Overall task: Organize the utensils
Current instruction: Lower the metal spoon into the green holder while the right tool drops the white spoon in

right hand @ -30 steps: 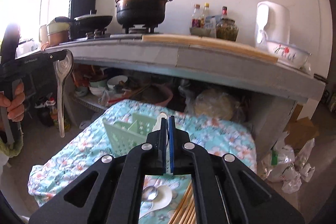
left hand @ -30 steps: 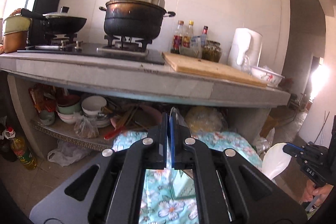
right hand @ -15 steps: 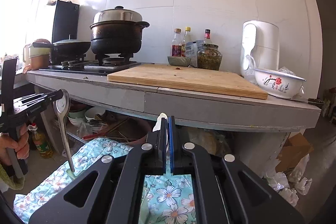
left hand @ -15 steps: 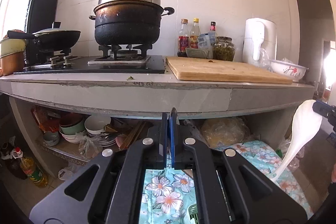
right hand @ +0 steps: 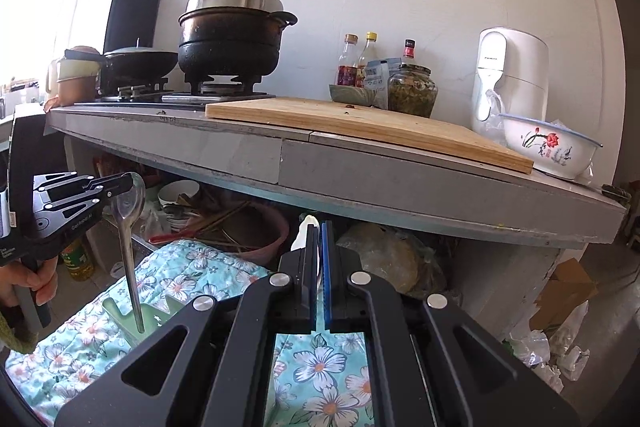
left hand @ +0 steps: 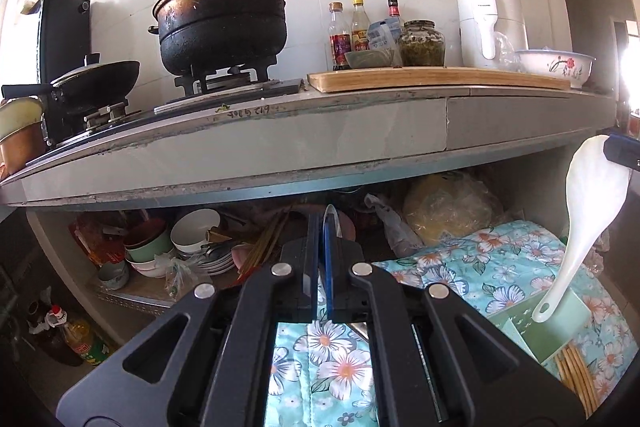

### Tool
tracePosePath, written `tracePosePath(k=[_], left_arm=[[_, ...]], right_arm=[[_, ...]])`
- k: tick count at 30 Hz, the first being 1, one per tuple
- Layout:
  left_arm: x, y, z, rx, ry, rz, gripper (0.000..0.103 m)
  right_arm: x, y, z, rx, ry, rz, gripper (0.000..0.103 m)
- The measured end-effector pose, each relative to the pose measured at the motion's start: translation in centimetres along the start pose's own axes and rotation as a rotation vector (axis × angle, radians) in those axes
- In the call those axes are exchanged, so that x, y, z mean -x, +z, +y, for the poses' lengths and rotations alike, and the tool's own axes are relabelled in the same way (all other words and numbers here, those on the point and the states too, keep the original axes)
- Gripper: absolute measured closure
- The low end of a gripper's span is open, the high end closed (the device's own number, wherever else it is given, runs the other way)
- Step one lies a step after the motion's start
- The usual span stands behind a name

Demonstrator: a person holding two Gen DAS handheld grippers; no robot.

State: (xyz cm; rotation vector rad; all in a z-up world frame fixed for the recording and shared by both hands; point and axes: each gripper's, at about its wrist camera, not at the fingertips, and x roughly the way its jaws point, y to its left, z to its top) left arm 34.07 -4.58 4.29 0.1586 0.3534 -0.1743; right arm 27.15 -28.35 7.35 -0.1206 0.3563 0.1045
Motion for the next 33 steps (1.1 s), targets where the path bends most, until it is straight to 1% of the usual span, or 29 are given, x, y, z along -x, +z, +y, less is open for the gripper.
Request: tracePosePath(k=[3,8,13,15,16,17,19,22,24,26,28,30,33], left_arm=[[-0.1,-1.0,-0.6,-0.018,-0.012,0.016,0.101],[-0.5,-2.8,-1.8,-0.057,-0.044,0.070,0.101],[-0.9,-4.4,-2.2,-0.050,-0.086,0.141,0.099],[-0.8,-4.8,-2.1,-0.030,-0.112,0.161,0.097],[-0.8,-4.9,-2.0,-0.017,-0.123,0.173,0.089],[-0.7,-5.1,-1.8,-0.002,-0.132,0.185,0.075],[-0.3,-5.3,-1.2,0.039,-0.156,0.198,0.065],[0.6,-5.6,0.0,0.117,-0.183,0.207,0.056],[1.5,-5.9,1.1,0.169,-0.197,0.198,0.053],[2.6,-6.2,2.0,0.206,-0.200,0.187,0.047],[3.6,-6.6,2.7,0.236,-0.196,0.176,0.046],[4.7,-6.9,3.3,0.255,-0.196,0.167,0.044],[6.4,-7.6,3.8,0.275,-0.200,0.154,0.043]], right_arm=[[-0.3,-0.7,0.6,0.022,0.001,0.010,0.101],[-1.0,-2.3,2.0,0.066,0.018,0.044,0.101],[-1.8,-4.0,2.9,0.083,0.042,0.099,0.101],[-2.0,-4.6,3.1,0.085,0.054,0.119,0.101],[-2.1,-4.8,3.3,0.090,0.059,0.127,0.101],[-2.1,-5.0,3.5,0.097,0.064,0.136,0.101],[-2.2,-5.4,3.8,0.108,0.066,0.152,0.101],[-2.4,-5.8,3.8,0.093,0.086,0.183,0.101],[-2.4,-6.1,3.7,0.081,0.094,0.202,0.100],[-2.3,-6.2,3.6,0.072,0.097,0.212,0.099],[-2.1,-6.2,3.5,0.054,0.105,0.220,0.097],[-1.7,-6.2,3.2,0.033,0.112,0.222,0.083],[-0.7,-6.0,2.8,-0.007,0.125,0.209,0.071]])
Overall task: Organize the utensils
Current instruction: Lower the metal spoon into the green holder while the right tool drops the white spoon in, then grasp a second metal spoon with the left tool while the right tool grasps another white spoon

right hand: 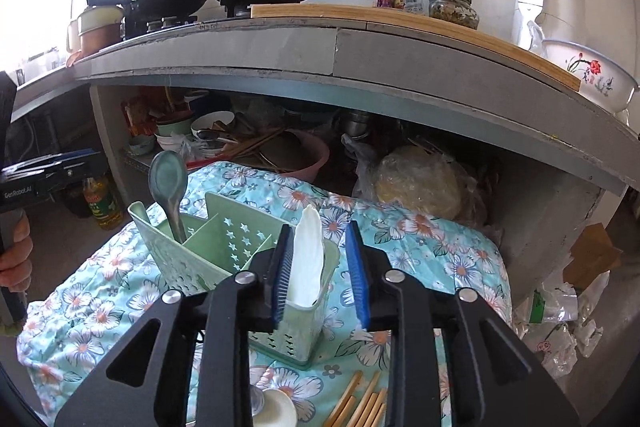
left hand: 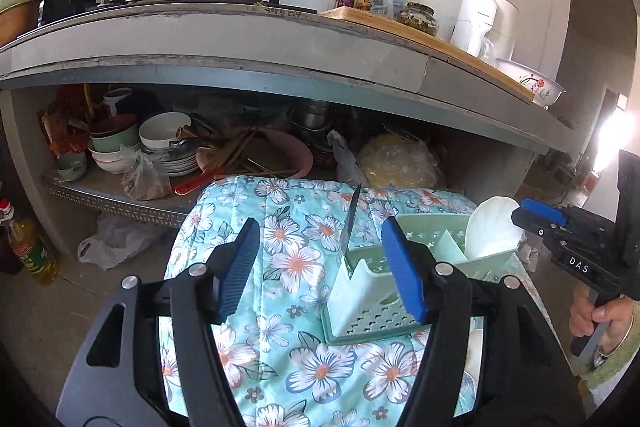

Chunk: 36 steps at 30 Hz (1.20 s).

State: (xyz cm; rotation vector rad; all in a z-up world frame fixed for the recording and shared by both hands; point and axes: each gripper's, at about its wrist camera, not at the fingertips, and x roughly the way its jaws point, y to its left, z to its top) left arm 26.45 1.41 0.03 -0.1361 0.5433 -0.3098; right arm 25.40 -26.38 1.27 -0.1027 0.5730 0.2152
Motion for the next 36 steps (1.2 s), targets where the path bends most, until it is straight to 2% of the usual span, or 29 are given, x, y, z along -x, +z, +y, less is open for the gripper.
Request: tracePosePath(k=[6,11,15,20,25,29,34,36], left_arm=[[2.7,-2.4,-0.3,0.000,-0.034,0.002,0.040],[3.3,-5.6,-2.3,-0.032,-0.111,0.067,0.039],[2.7,-8.9,-4.7,-0.087,-0.160,0.138,0.039],[2.0,-12.7,-7.1,-0.122,-0.202,0.214,0.039],[1.4,-14.3,-8.8,-0.172,-0.207,0.260,0.039],[1.3,-14.2,-10.1,-0.248,-0.206,0.255,0.039],[0.6,-13.7,-10.4,-0.253,-0.218,0.274,0.042],[0.3,-13.6,-10.4,-0.247,-0.230,0.288,0.045]], right_arm=[[3.1,-0.9,-0.8,-0.079,0.028,-0.035,0.061],[5.1,-3.4,-1.3,-0.167,0.091,0.010,0.060],[4.5,-6.6,-1.1,-0.197,0.149,0.107,0.060],[1.6,-11.0,-0.6,-0.194,0.166,0.275,0.060],[-0.8,-14.0,-1.5,-0.239,0.156,0.370,0.061],[-1.5,-14.7,-2.3,-0.289,0.184,0.380,0.066],[-2.8,-14.7,-2.8,-0.321,0.228,0.396,0.076],[-3.3,-14.8,-2.6,-0.328,0.243,0.409,0.084]])
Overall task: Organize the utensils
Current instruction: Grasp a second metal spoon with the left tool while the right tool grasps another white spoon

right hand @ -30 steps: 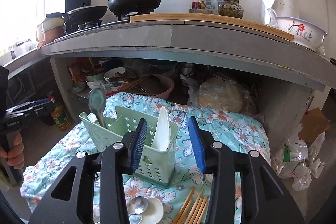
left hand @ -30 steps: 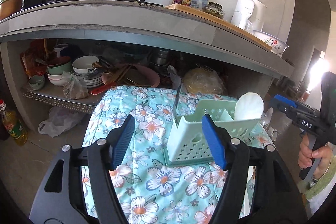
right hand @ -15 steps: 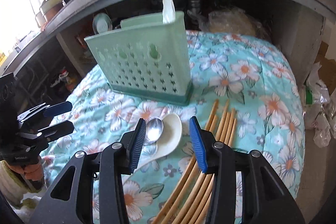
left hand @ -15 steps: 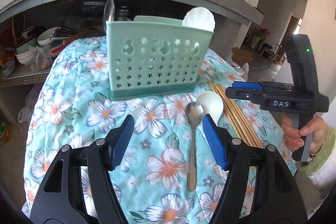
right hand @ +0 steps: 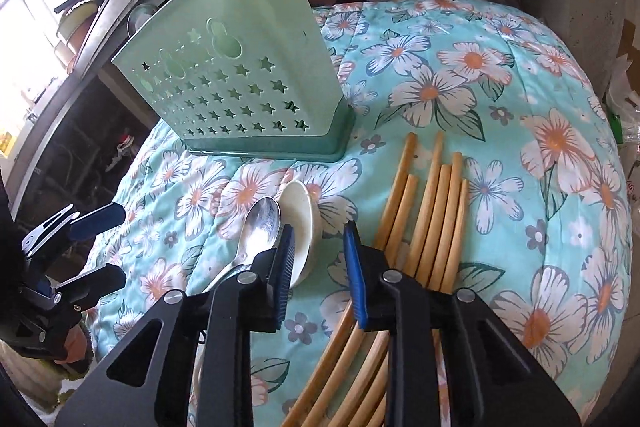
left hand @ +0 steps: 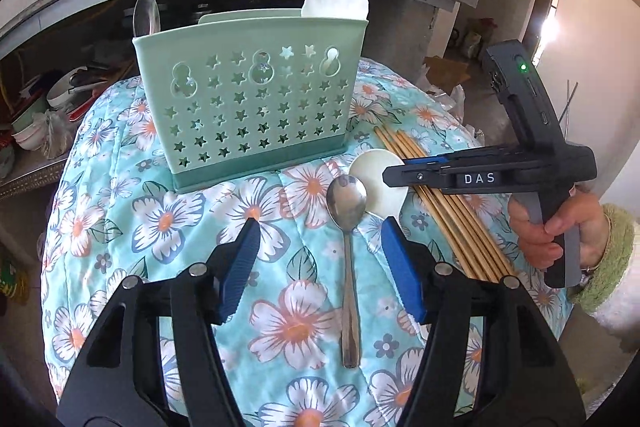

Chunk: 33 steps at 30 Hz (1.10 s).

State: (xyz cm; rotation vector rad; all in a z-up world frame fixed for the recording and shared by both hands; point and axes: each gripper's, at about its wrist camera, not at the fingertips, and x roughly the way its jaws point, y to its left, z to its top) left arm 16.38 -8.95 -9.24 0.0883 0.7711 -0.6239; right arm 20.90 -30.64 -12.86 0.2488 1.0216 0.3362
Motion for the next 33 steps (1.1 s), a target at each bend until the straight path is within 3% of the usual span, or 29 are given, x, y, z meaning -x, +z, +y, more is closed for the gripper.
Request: tracePosePath(k=[2,6,13,24,33], left_arm=[[-0.5,0.2,0.1,0.003,-0.016,0.014,0.048],[-1.7,1.0,0.3,0.027,-0.074,0.043,0.053],[-4.9,2.2,-0.5,-0.032,-0.135,0.110,0.054],[-10.1,3.8,-0.7,-0.154,-0.172,0.208,0.057],[-12.8,4.1,-0.5,-0.181,-0.229,0.261,0.067]], right_arm=[[-0.4,0.0,0.0,-0.003,0.004,0.012,0.093],[-0.6,-0.2,-0.5,-0.019,-0.009,0.022,0.096],[-0.7,-0.3,-0.7,0.004,-0.023,0.033,0.097],[-1.2,-0.1,-1.3,-0.008,0.003,0.044,0.097],[-1.4,-0.1,-1.6,-0.022,0.023,0.049,0.097]])
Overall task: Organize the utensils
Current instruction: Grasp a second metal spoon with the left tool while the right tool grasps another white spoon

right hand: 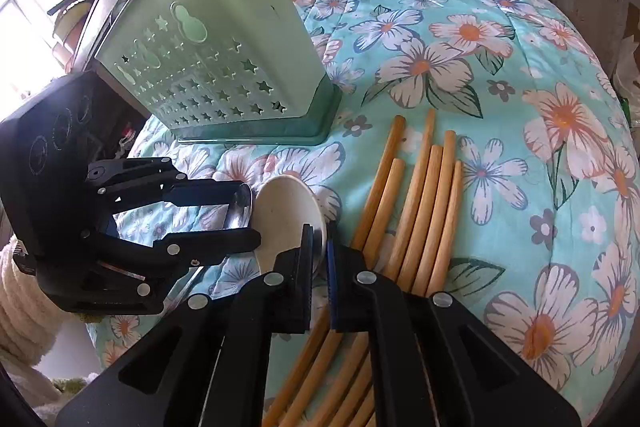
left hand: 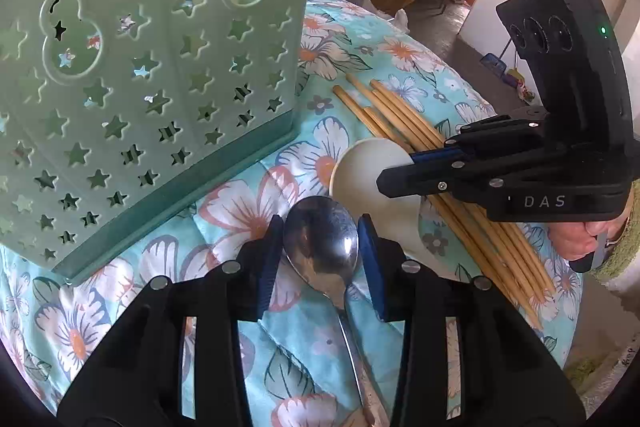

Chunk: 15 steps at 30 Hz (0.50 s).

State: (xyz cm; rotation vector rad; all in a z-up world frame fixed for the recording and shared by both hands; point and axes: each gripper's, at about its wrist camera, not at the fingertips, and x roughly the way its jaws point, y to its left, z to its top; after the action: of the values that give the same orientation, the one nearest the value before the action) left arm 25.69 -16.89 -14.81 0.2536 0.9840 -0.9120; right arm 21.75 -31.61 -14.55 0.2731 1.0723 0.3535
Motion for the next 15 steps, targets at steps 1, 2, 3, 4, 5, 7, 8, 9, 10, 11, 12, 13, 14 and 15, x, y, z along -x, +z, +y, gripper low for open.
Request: tracePosePath(k=[1,2,3,4,5,7,8,9,10,11,12,13,14,15], left_arm=[[0.0,0.0,0.1,0.006,-0.004,-0.002,0.068],[-0.1,-0.1,0.1,0.010,-0.007,-0.004,0.068],[0.0,-0.1,0.1,0.013,-0.009,-0.008,0.068],[0.0,-0.2,0.2,0.015,-0.009,-0.011,0.068],[0.0,-0.3,0.2,0.018,-0.005,-0.013,0.068],[0.3,-0.5,0.2,0.025,0.006,-0.013,0.068],[0.5,-0.7,0.1,0.024,0.015,-0.009,0.068],[0.8,-0.9,0.0,0.017,0.024,-0.005,0.068],[1.0,-1.1,-0.2,0.010,0.032,0.001,0.068],[1.2,-1.4,-0.3,0.004,0.042,0.008,0.068],[1.4,-1.7,-0.5,-0.003,0.058,0.014,0.068],[1.6,-2.0,-0.6,-0.006,0.071,0.016,0.068],[1.9,-2.4,-0.6,-0.005,0.082,0.016,0.068],[2.2,-2.7,-0.5,0.002,0.095,0.018,0.068]], right_arm=[[0.0,0.0,0.0,-0.001,-0.001,0.000,0.097],[0.0,0.0,0.0,-0.002,-0.001,0.000,0.097],[0.0,0.0,-0.1,-0.005,0.001,0.000,0.097],[0.0,0.0,-0.1,-0.007,0.001,0.001,0.097],[-0.1,0.1,0.0,-0.008,0.001,0.002,0.097],[-0.1,0.2,0.1,-0.006,-0.005,0.005,0.097],[-0.1,0.2,0.1,-0.006,-0.008,0.008,0.097],[-0.1,0.3,0.2,-0.006,-0.011,0.011,0.097],[-0.1,0.3,0.3,-0.005,-0.016,0.014,0.097],[-0.2,0.4,0.4,-0.005,-0.017,0.017,0.097],[-0.1,0.4,0.6,-0.006,-0.017,0.023,0.097],[-0.1,0.4,0.8,-0.002,-0.020,0.026,0.097],[-0.2,0.3,1.1,0.004,-0.023,0.030,0.097],[-0.2,0.2,1.5,0.011,-0.023,0.036,0.097]])
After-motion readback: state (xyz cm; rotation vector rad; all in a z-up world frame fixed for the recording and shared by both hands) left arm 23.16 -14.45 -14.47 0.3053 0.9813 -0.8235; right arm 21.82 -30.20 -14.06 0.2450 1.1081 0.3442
